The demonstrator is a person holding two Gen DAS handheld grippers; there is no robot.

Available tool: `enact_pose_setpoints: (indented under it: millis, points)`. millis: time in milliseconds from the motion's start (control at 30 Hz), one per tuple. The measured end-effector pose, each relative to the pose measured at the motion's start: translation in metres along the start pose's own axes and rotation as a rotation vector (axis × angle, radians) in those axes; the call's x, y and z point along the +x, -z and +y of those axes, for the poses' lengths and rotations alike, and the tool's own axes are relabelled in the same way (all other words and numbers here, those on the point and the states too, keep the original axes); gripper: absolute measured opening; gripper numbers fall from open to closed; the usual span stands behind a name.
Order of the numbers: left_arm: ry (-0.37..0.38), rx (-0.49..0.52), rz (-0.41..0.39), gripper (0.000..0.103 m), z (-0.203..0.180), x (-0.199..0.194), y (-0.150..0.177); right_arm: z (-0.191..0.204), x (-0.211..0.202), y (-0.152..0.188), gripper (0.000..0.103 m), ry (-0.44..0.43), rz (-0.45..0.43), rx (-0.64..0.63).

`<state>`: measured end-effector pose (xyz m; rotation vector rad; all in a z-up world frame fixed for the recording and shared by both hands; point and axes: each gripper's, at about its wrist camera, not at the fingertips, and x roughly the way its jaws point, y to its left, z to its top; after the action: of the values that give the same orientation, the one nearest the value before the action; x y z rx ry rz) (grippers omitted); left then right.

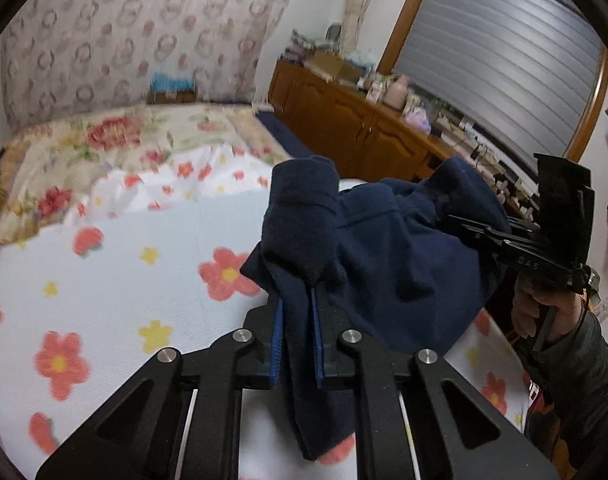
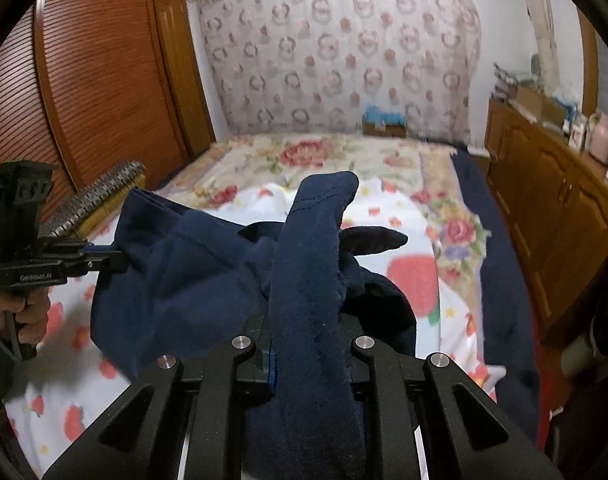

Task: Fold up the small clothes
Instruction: 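Carry the lifted bundle with both grippers onto the patterned pillow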

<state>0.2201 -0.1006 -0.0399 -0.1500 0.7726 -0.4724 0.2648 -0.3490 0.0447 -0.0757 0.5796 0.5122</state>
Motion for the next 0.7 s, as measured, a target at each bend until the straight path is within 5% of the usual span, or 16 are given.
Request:
enact_pose_setpoints:
  millis: [167,400,700]
  points:
    - [-0.02,-0.016,-0.129,0.013,0.015,-0.064,-0.006,0.035,-0.015,-0.019,0.017,0.0,-0.062,-0.056]
    - [-0.15,-0.044,-0.282,0.013,0.061,-0.152,-0.002,0.11,0.001,-0.066,0.017,-0.105,-0.118,-0.182]
    - [-0.319,-0.174,-0.379,0.013,0.155,-0.226,0.036,0.224,0.085,-0.148,0.017,-0.223,-0.097,-0.394]
